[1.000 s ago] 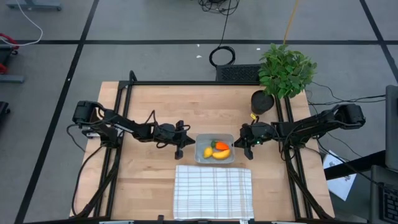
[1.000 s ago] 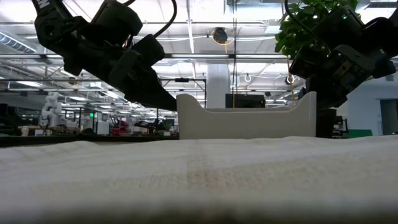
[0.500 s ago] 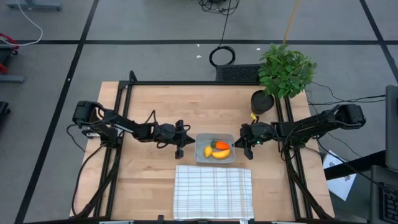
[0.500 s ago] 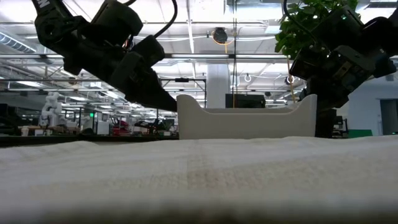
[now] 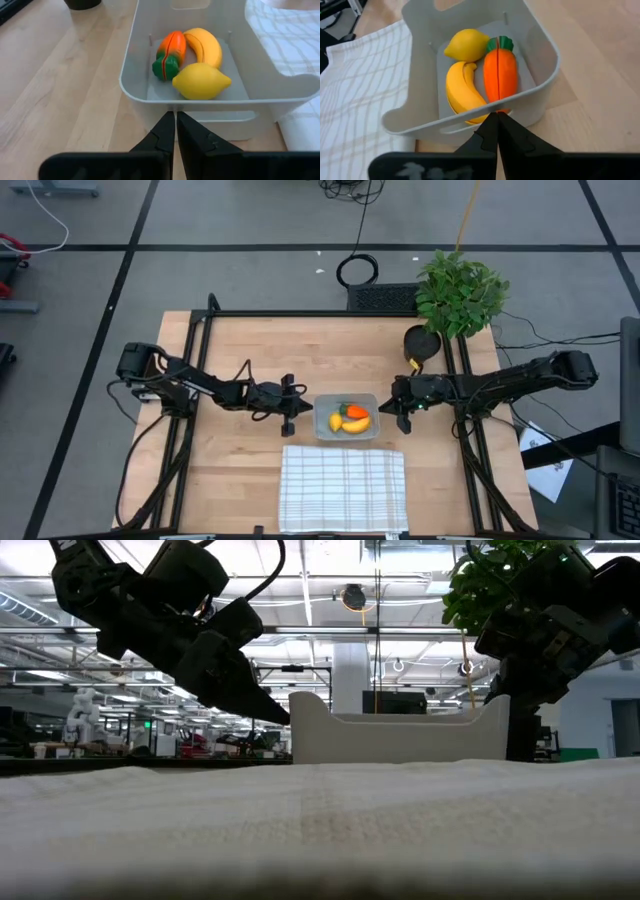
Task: Pick and placing Produce into tupperware
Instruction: Adjust the gray bin, then return to Home Position
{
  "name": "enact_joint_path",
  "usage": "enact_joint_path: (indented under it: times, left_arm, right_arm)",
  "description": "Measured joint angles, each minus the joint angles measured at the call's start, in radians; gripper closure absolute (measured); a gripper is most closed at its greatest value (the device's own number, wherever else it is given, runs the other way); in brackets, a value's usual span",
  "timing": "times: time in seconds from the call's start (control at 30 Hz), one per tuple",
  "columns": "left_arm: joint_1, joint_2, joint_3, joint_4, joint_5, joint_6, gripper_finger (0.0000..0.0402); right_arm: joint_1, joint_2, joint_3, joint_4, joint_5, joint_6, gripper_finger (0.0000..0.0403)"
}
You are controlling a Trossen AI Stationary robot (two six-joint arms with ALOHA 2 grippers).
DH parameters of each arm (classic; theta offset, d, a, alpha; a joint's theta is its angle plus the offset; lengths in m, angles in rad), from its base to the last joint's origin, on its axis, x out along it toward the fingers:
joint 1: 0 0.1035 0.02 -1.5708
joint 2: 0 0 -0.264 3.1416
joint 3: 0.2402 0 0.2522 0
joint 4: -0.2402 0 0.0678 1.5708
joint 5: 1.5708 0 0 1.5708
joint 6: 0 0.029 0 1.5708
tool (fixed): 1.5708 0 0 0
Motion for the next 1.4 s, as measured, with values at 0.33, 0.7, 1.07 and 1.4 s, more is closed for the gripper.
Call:
enact_joint_path:
  times: [0.33, 0.7, 1.07, 1.4]
  left_arm:
    - [0.000, -0.011, -0.001, -0.057, -0.043, 0.005, 0.0376]
    - [0.000, -0.134, -0.002, -0.189, -0.132, 0.090, 0.0376]
    - [-0.037, -0.365, -0.077, -0.149, -0.130, 0.248, 0.0376]
    - [-0.029, -0.446, -0.262, 0.187, -0.045, 0.313, 0.0376]
  right_arm:
    - [0.002, -0.051, -0.002, -0.116, 0.014, 0.026, 0.0403]
    - [0.007, -0.085, -0.034, -0.127, 0.083, -0.007, 0.0403]
    - [0.007, -0.256, -0.035, -0.134, 0.079, -0.154, 0.0403]
    - [0.006, -0.286, -0.035, -0.048, 0.084, -0.295, 0.0403]
